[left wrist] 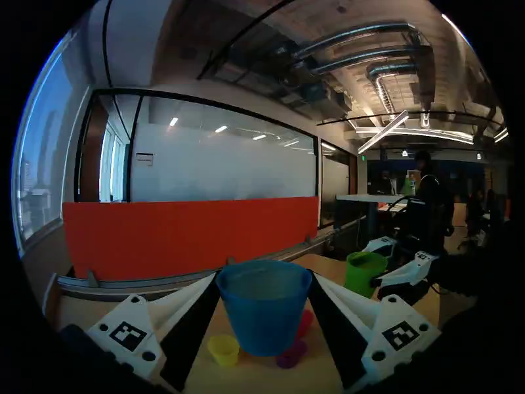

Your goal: Pour water

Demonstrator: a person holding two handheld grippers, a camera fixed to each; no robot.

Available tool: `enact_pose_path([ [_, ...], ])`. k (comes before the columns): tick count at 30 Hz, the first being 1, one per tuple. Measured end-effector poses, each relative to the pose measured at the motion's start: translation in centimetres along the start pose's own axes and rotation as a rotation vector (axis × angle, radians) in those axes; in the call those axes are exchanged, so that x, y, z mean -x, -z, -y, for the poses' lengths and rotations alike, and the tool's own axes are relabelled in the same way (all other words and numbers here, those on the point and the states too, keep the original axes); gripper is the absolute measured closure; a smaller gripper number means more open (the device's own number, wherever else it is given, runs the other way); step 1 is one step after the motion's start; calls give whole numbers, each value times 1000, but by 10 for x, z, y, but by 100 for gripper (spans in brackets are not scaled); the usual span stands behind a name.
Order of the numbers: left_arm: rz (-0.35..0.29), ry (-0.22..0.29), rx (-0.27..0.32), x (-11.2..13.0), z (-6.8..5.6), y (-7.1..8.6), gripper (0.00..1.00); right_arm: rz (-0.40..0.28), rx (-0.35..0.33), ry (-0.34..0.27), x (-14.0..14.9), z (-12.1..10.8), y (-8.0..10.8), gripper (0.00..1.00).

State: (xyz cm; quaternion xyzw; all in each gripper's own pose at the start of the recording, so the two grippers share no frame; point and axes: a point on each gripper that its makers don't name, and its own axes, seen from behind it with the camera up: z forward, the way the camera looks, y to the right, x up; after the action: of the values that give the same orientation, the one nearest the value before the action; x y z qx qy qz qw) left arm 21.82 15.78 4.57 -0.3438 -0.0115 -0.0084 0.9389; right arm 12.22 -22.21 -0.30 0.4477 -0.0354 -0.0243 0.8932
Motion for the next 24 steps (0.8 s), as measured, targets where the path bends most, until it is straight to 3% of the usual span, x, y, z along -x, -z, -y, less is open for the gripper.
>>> enact_pose_path([
  [14,82,-22,21,40,-5,0,11,69,-8,10,19,0,7,10],
  [24,175,-54,39,80,-10,0,10,147,-31,0,41,2,13,10],
])
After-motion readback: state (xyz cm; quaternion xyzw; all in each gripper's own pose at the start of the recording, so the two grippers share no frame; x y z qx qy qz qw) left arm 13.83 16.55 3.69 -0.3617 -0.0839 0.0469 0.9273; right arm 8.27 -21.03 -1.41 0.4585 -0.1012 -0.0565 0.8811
